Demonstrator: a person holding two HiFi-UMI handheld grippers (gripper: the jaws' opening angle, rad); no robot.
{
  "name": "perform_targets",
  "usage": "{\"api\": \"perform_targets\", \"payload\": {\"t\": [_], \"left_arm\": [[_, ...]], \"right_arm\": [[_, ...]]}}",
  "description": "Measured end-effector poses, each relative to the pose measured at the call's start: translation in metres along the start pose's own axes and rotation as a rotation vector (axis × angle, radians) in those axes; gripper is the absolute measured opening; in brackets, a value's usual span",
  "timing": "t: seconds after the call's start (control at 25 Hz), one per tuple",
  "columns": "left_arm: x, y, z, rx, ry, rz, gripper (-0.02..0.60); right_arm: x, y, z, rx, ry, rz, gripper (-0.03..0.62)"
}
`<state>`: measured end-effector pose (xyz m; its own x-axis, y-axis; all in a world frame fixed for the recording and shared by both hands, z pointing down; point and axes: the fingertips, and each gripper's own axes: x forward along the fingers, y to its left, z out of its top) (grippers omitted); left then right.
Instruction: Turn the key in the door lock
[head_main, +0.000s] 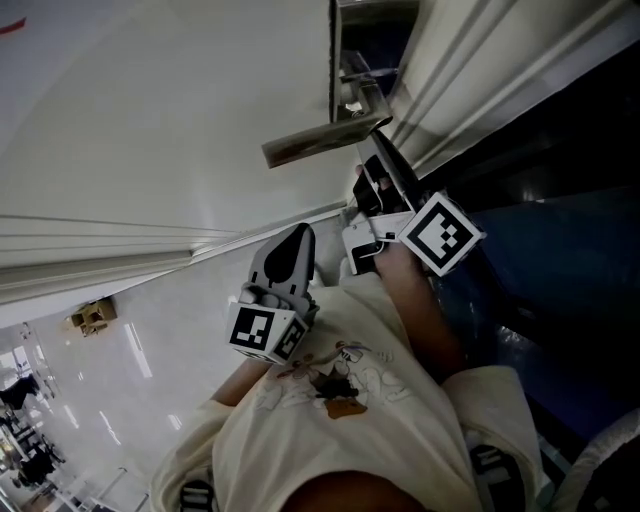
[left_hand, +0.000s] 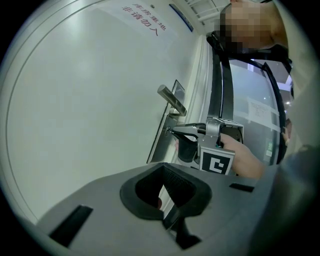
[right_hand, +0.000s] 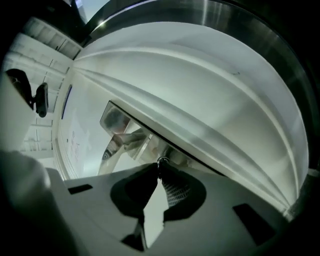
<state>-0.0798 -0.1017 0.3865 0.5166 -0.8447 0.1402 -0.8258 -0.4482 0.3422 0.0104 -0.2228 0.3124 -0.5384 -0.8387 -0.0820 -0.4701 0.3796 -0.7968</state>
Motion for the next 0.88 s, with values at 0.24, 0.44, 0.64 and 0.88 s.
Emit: {"api": "perform_targets", "payload": {"t": [0.24,0.44,0.64,0.88], "left_arm": [[0.006,-0.005,0.001,0.004,0.001,-0.010,0.005],[0.007,-0.008,0.002,0.006,0.003,-0.009,0.005],[0.007,-0.010,0.001,0.006,0.002,0.000,0.005],[0.007,-0.018,-0.003,-0.007,0.012,0.024,0.005]], "right_arm": [[-0.001,-0.001,0.001,0.113,-0.002,0.041,0.034],[-0.002,0.000,0.002,0.136,0.005,0.045,0.035],[-0.001,0.005,0.003,0.099,0.025,0.066,0.037],[-0.021,0.008,0.010,-0.056,0.011,0.046,0.115]]}}
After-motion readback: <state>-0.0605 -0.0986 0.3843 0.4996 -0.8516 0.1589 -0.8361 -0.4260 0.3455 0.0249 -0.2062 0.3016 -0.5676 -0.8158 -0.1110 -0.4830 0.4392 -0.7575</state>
